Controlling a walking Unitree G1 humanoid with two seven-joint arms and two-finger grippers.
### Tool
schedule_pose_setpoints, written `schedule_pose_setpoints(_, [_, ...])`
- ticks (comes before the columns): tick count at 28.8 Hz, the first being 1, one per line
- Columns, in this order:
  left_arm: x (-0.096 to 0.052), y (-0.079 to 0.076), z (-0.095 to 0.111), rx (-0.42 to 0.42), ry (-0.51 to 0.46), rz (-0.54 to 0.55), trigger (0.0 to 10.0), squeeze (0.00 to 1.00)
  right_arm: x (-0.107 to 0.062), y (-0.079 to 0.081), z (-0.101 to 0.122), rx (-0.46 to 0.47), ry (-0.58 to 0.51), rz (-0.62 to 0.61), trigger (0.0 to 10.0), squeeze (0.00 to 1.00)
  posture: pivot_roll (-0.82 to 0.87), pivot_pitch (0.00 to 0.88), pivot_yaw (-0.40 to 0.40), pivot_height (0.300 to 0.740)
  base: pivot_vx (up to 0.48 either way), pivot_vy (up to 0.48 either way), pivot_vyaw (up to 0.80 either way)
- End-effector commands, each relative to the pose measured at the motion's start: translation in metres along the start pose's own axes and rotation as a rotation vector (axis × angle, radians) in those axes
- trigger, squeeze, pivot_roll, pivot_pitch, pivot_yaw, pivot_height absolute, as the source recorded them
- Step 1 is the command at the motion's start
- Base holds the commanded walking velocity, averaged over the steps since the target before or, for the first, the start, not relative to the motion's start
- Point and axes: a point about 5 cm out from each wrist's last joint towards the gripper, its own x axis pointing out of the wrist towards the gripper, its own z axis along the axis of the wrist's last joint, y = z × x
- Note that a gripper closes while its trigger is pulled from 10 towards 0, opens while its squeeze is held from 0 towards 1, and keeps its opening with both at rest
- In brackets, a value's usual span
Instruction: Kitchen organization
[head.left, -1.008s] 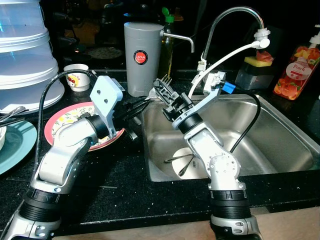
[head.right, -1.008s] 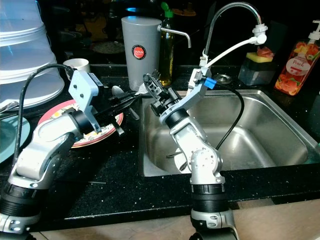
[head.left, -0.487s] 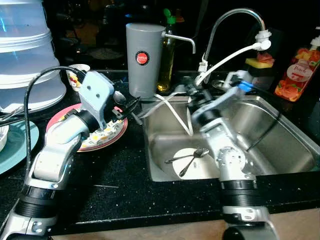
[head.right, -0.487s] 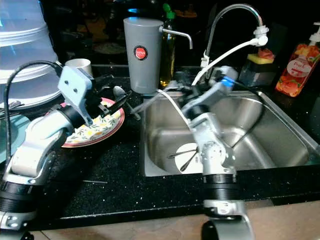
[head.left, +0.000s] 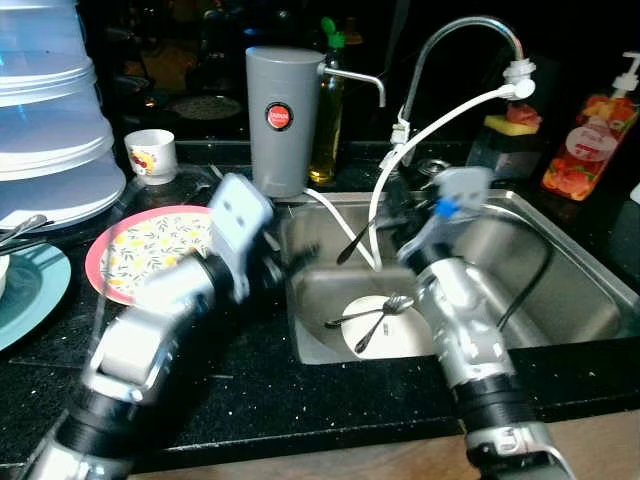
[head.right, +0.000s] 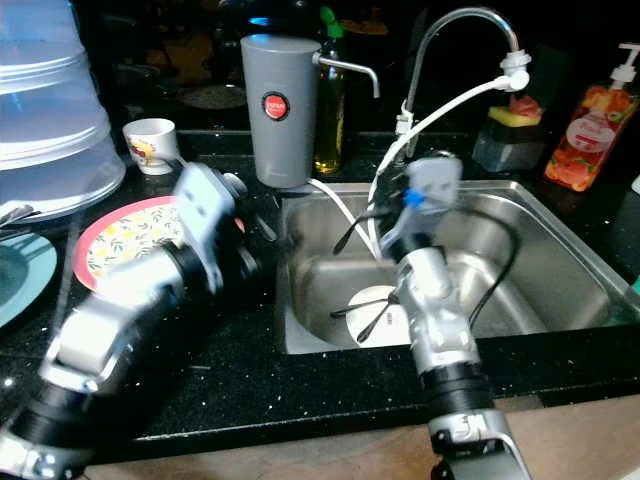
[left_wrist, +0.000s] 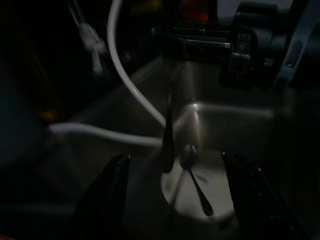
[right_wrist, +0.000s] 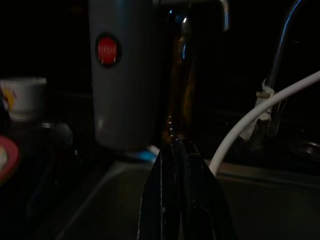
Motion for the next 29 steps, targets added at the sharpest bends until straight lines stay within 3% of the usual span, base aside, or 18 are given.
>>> schedule_pose_setpoints(1, [-0.001, 0.000, -0.009, -0.006, 0.061, -0.001, 10.0, 0.00, -0.004, 0.002, -0.005, -0.051, 0.000, 0.003, 4.9, 0.00, 0.07, 0.028, -0.043, 0.740, 0.000, 0.000, 0.00])
schedule_pose_setpoints(3, [-0.001, 0.000, -0.009, -0.006, 0.061, -0.001, 10.0, 0.00, -0.004, 0.002, -0.005, -0.051, 0.000, 0.003, 4.9, 0.00, 0.07, 0.028, -0.043, 0.740, 0.000, 0.000, 0.00])
schedule_pose_setpoints(4, [-0.003, 0.003, -0.012, -0.004, 0.086, 0.024, 10.0, 0.00, -0.006, 0.005, -0.009, -0.077, 0.007, 0.017, 9.3, 0.00, 0.07, 0.028, -0.043, 0.740, 0.000, 0.000, 0.00])
schedule_pose_setpoints(8, [-0.008, 0.015, -0.011, 0.027, 0.107, 0.099, 10.0, 0.00, -0.011, 0.010, -0.019, -0.090, 0.043, 0.044, 10.0, 0.00, 0.07, 0.028, -0.046, 0.740, 0.000, 0.000, 0.00])
schedule_pose_setpoints(9, [-0.010, 0.020, -0.009, 0.038, 0.107, 0.133, 10.0, 0.00, -0.012, 0.011, -0.023, -0.082, 0.060, 0.051, 10.0, 0.89, 0.07, 0.028, -0.046, 0.740, 0.000, 0.000, 0.00])
schedule_pose_setpoints(10, [-0.011, 0.022, -0.008, 0.044, 0.109, 0.151, 10.0, 0.00, -0.013, 0.011, -0.025, -0.079, 0.067, 0.054, 10.0, 0.89, 0.07, 0.028, -0.046, 0.740, 0.000, 0.000, 0.00])
schedule_pose_setpoints(11, [-0.012, 0.024, -0.006, 0.042, 0.104, 0.167, 10.0, 0.00, -0.013, 0.011, -0.027, -0.073, 0.081, 0.060, 10.0, 1.00, 0.07, 0.030, -0.051, 0.740, 0.000, 0.000, 0.00])
schedule_pose_setpoints(12, [-0.012, 0.024, -0.006, 0.042, 0.104, 0.167, 10.0, 0.00, -0.013, 0.011, -0.027, -0.073, 0.081, 0.060, 10.0, 1.00, 0.07, 0.030, -0.051, 0.740, 0.000, 0.000, 0.00])
schedule_pose_setpoints(13, [-0.012, 0.026, -0.003, 0.042, 0.103, 0.194, 10.0, 0.00, -0.011, 0.011, -0.032, -0.071, 0.114, 0.054, 10.0, 0.91, 0.07, 0.029, -0.050, 0.740, 0.000, 0.000, 0.00])
schedule_pose_setpoints(15, [-0.012, 0.027, -0.003, 0.046, 0.104, 0.202, 10.0, 0.00, -0.011, 0.010, -0.033, -0.071, 0.124, 0.049, 10.0, 0.91, 0.07, 0.029, -0.050, 0.740, 0.000, 0.000, 0.00])
schedule_pose_setpoints(16, [-0.013, 0.030, -0.003, 0.082, 0.134, 0.232, 10.0, 0.00, -0.010, 0.009, -0.032, -0.048, 0.119, 0.035, 10.0, 0.00, 0.07, 0.028, -0.048, 0.740, 0.000, 0.000, 0.00])
schedule_pose_setpoints(18, [-0.016, 0.040, -0.005, 0.176, 0.198, 0.313, 10.0, 0.00, -0.008, 0.006, -0.030, 0.031, 0.105, -0.009, 10.0, 0.00, 0.07, 0.028, -0.047, 0.740, 0.000, 0.000, 0.00])
schedule_pose_setpoints(19, [-0.016, 0.040, -0.005, 0.176, 0.198, 0.313, 10.0, 0.00, -0.008, 0.006, -0.030, 0.031, 0.105, -0.009, 10.0, 0.00, 0.07, 0.028, -0.047, 0.740, 0.000, 0.000, 0.00])
schedule_pose_setpoints(20, [-0.021, 0.053, -0.002, 0.188, 0.220, 0.407, 10.0, 0.00, -0.006, 0.001, -0.028, 0.097, 0.099, -0.043, 10.0, 0.00, 0.07, 0.029, -0.046, 0.740, 0.000, 0.000, 0.00])
schedule_pose_setpoints(25, [-0.027, 0.064, 0.004, 0.175, 0.210, 0.509, 10.0, 0.00, -0.005, -0.001, -0.026, 0.149, 0.097, -0.058, 10.0, 0.00, 0.07, 0.029, -0.046, 0.740, 0.000, 0.000, 0.00])
schedule_pose_setpoints(26, [-0.035, 0.077, 0.009, 0.151, 0.186, 0.632, 10.0, 0.00, -0.003, 0.000, -0.024, 0.204, 0.091, -0.066, 10.0, 0.00, 0.07, 0.028, -0.044, 0.740, 0.000, 0.000, 0.00])
schedule_pose_setpoints(28, [-0.072, 0.110, 0.005, 0.154, 0.249, 0.943, 10.0, 0.00, 0.003, 0.006, -0.017, 0.278, 0.077, -0.032, 10.0, 0.00, 0.07, 0.030, -0.041, 0.740, 0.000, 0.000, 0.00])
schedule_pose_setpoints(29, [-0.072, 0.110, 0.005, 0.154, 0.249, 0.943, 10.0, 0.00, 0.003, 0.006, -0.017, 0.278, 0.077, -0.032, 10.0, 0.00, 0.07, 0.030, -0.041, 0.740, 0.000, 0.000, 0.00])
